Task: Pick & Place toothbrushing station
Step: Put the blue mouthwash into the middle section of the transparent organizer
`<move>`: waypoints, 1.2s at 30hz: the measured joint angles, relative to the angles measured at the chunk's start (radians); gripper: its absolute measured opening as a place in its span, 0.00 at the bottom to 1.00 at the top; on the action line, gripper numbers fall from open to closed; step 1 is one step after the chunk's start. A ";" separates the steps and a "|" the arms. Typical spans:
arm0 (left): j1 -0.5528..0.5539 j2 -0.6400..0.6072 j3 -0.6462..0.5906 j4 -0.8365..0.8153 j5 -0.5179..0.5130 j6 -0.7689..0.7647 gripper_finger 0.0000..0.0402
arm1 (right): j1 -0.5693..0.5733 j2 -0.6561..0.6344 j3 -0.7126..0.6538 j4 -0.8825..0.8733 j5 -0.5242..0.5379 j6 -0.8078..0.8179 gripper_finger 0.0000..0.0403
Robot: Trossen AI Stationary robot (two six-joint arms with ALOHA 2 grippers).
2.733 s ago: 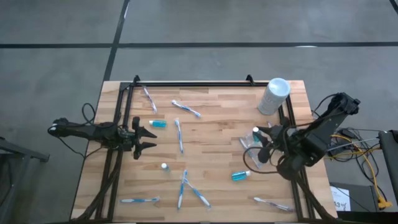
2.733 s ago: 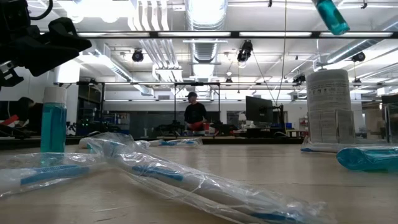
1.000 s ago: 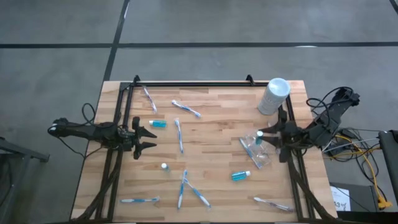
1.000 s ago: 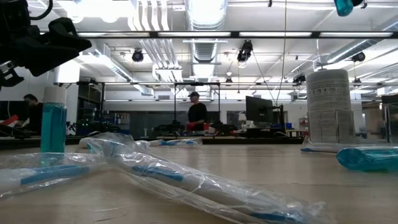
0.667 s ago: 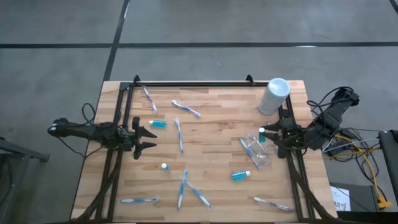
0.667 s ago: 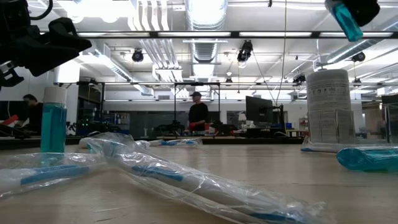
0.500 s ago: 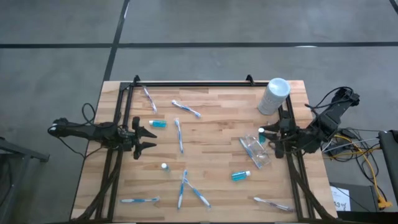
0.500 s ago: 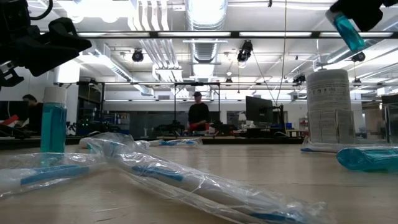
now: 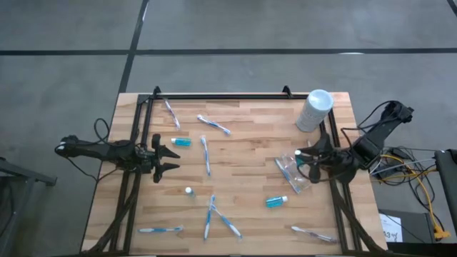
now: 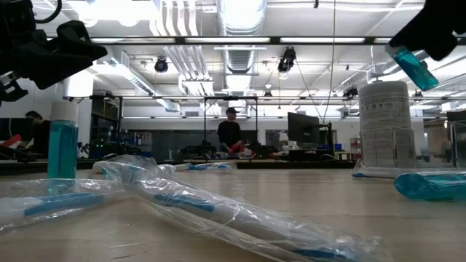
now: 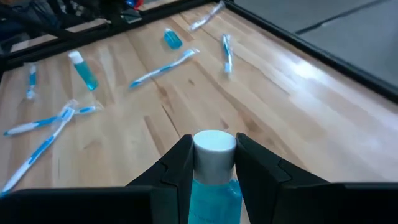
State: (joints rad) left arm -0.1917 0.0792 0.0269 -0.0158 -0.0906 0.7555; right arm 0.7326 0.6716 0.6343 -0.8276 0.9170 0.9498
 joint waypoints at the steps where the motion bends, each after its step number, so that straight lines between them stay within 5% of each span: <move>1: 0.000 0.000 0.000 0.000 0.000 0.000 0.47 | 0.000 0.000 -0.009 0.000 0.000 0.018 0.24; 13: 0.000 0.000 0.000 0.000 0.000 0.000 0.47 | 0.000 0.000 -0.103 0.007 -0.001 0.157 0.24; 36: -0.001 0.000 0.000 0.000 0.000 0.000 0.47 | 0.000 0.005 -0.224 0.065 0.011 0.063 0.27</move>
State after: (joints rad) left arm -0.1925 0.0792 0.0269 -0.0158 -0.0906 0.7555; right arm 0.7322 0.6769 0.4100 -0.7625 0.9279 1.0130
